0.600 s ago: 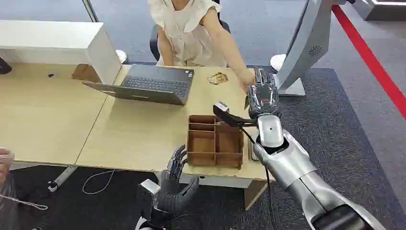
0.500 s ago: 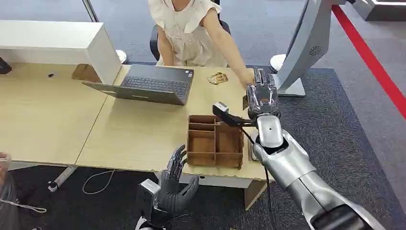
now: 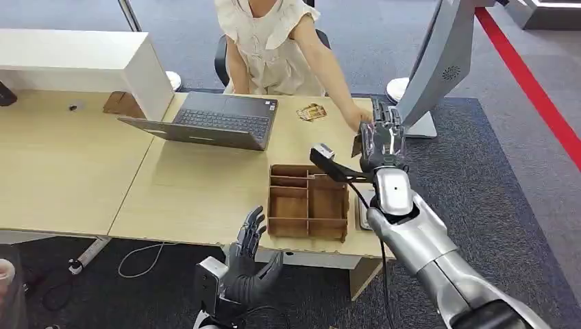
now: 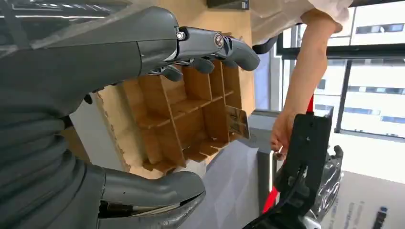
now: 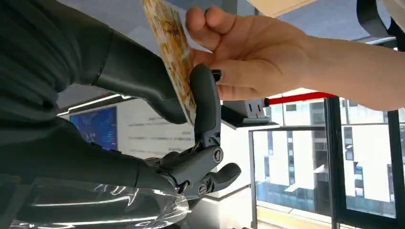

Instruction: Pass the card to the sensor for recognition and then transmit it.

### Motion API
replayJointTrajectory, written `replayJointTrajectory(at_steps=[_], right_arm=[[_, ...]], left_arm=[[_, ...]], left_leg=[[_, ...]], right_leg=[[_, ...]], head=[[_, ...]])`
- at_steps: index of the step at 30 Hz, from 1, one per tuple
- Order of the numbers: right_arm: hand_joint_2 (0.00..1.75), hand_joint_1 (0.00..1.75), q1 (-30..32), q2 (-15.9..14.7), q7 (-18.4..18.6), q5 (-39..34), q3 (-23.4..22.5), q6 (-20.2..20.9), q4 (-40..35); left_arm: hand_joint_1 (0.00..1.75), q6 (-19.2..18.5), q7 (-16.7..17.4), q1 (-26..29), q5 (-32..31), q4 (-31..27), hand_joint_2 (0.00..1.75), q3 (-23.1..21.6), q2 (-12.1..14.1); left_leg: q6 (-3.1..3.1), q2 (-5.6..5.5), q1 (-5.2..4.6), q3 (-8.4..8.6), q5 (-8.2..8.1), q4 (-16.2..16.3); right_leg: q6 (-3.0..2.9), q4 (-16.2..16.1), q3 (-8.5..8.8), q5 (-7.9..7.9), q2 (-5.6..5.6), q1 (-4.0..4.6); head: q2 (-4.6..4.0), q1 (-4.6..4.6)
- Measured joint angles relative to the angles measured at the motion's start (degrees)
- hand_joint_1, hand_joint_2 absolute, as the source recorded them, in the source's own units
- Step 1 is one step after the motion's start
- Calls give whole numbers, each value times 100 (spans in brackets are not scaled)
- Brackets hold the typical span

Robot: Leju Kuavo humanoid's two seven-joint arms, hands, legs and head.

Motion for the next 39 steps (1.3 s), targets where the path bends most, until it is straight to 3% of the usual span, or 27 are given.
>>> replayJointTrajectory(at_steps=[9,16,22,39], right_arm=[[175,175,458,-567,22,-289,-219,332,-547],[175,175,779,-785,-76,-724,-251,173,-571],[175,175,1037,-813,-135,-990,-251,-136,-466],[175,175,1567,-833,-201,-999,-249,-304,-477]], left_arm=[[0,-77,2,66,-13,0,175,77,2],[0,-129,46,100,-29,-7,175,103,22],[0,-275,175,111,-90,-9,175,105,33],[0,-955,207,150,-341,7,175,177,2]], left_leg=[[1,-2,0,-3,-1,0],[1,-3,0,-2,-1,0],[0,-4,0,-4,-1,0],[1,-3,0,-4,-1,0]], right_leg=[[0,-3,0,0,0,-1],[0,-3,0,0,0,0],[0,-1,0,-1,-1,1],[0,-3,0,-1,-1,-1]], head=[[0,0],[0,0],[2,0],[0,0]])
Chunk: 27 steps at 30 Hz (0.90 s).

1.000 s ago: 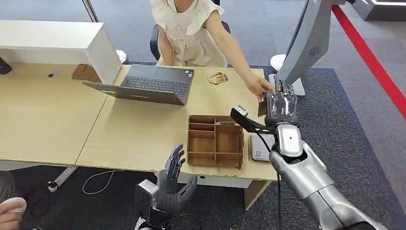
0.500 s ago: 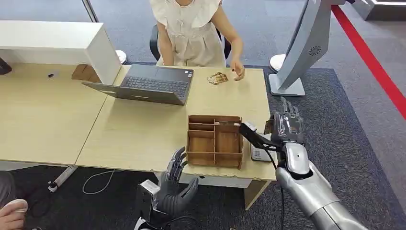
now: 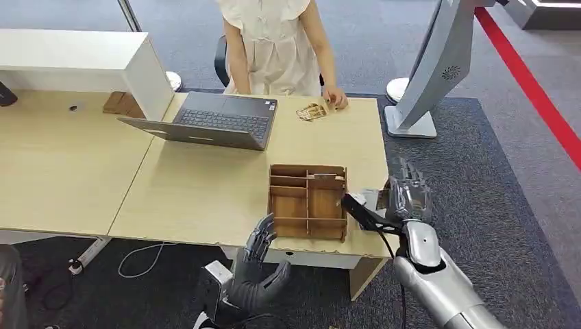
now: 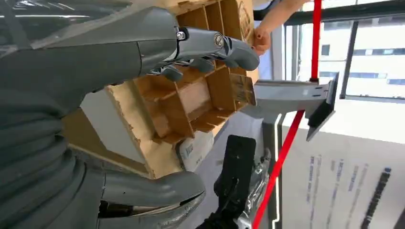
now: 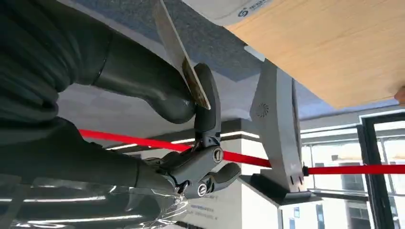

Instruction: Pass the card to the sensor for recognition and then transmit it.

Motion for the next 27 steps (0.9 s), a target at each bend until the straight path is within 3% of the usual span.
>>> replayJointTrajectory(at_steps=[8,14,27], right_arm=[[175,175,230,39,-46,453,11,116,-372],[175,175,285,129,-127,542,11,-88,-542],[175,175,351,313,-446,-17,2,-446,-422]], left_arm=[[0,-295,-13,21,-96,90,175,107,-79],[0,-374,-28,16,-157,186,175,160,-138],[0,-404,-33,11,-190,319,175,206,-190]], left_leg=[[0,0,0,0,0,0],[0,1,0,1,0,0],[0,1,0,0,0,0]], right_leg=[[0,1,0,0,0,1],[0,1,0,0,0,0],[0,0,0,0,0,0]], head=[[0,-2],[0,0],[0,0]])
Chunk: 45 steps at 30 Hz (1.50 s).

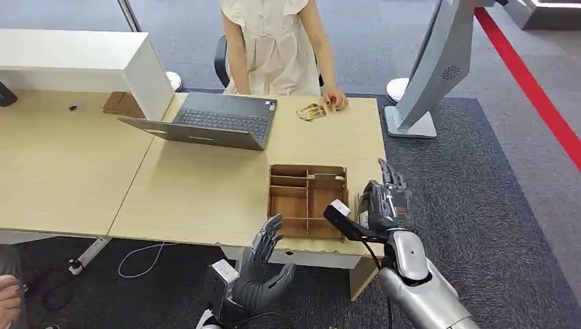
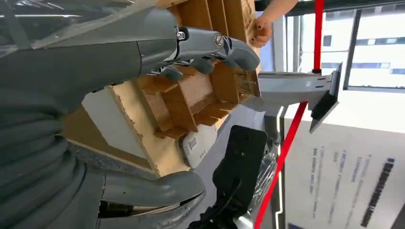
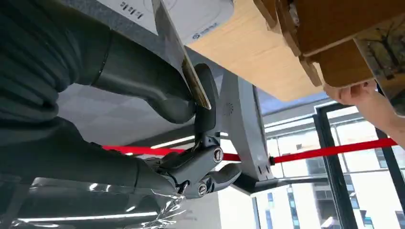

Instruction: Pass the card to the sensor for recognition and then transmit it.

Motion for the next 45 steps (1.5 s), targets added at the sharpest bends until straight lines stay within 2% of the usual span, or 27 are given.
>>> replayJointTrajectory(at_steps=[6,15,22,31,38,45], right_arm=[[175,175,0,79,-210,-280,0,-22,395],[175,175,-1,173,-293,-352,-2,-55,763],[175,175,-24,249,-452,-526,0,-269,1084],[175,175,-84,297,-457,-621,2,-411,1283],[175,175,-175,256,-177,-299,-57,-549,1112],[175,175,-330,0,229,179,-439,-523,116]], left_arm=[[0,0,7,-2,-4,20,175,2,-4],[0,0,4,-10,-18,20,175,7,-7],[0,-39,-4,-10,-35,28,175,11,-9],[0,-63,-96,6,-63,116,175,94,-50],[0,-79,-190,13,-70,192,175,144,-83],[0,-111,-247,12,-101,317,175,212,-136]], left_leg=[[0,0,0,0,0,0],[0,0,0,-1,0,0],[0,0,0,-1,0,0],[0,0,0,0,0,0],[0,1,0,1,0,0],[1,1,-1,2,1,1]], right_leg=[[0,0,0,0,0,0],[0,0,0,0,0,0],[0,0,0,0,0,0],[0,0,0,0,0,0],[0,0,0,0,0,0],[1,0,0,1,0,-3]], head=[[0,0],[0,0],[2,0],[0,0],[0,0],[2,0]])
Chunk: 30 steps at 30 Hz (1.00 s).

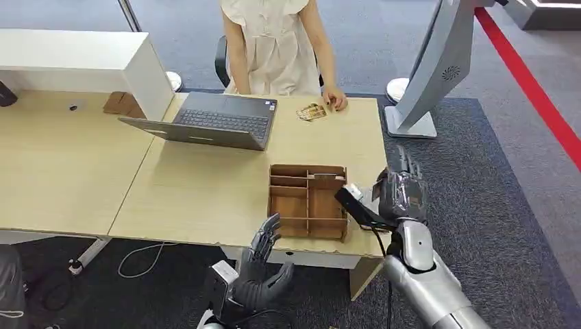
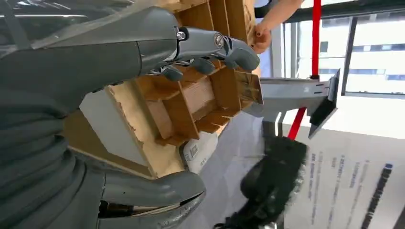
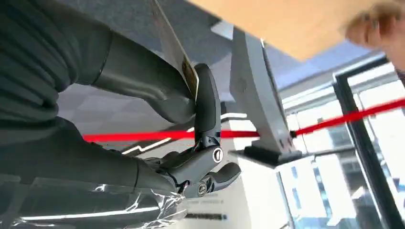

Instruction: Pass the card to the sensor for recognition and then transmit it.

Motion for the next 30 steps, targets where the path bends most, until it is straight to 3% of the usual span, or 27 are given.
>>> replayJointTrajectory(at_steps=[6,12,19,30], right_arm=[[175,175,-385,-326,271,191,-188,727,-1001],[175,175,-1012,-343,129,-297,-144,1835,-1196],[175,175,-1772,35,-113,-752,111,2583,-684],[175,175,-2320,620,-262,-876,478,2925,359]], left_arm=[[0,-96,-68,-7,13,107,175,39,-41],[0,-304,-118,-80,18,245,175,15,-101],[0,-374,-177,-232,70,422,175,-78,-192],[0,-457,-227,-393,164,662,175,-242,-282]], left_leg=[[0,1,-1,1,0,0],[0,1,-1,-2,2,0],[-4,0,0,-3,5,0],[-4,-3,1,-11,5,0]], right_leg=[[2,0,0,2,1,-2],[0,2,0,5,1,-2],[-1,8,-2,5,1,0],[-1,8,-10,5,-1,0]], head=[[-2,0],[-2,0],[-2,-2],[-2,0]])
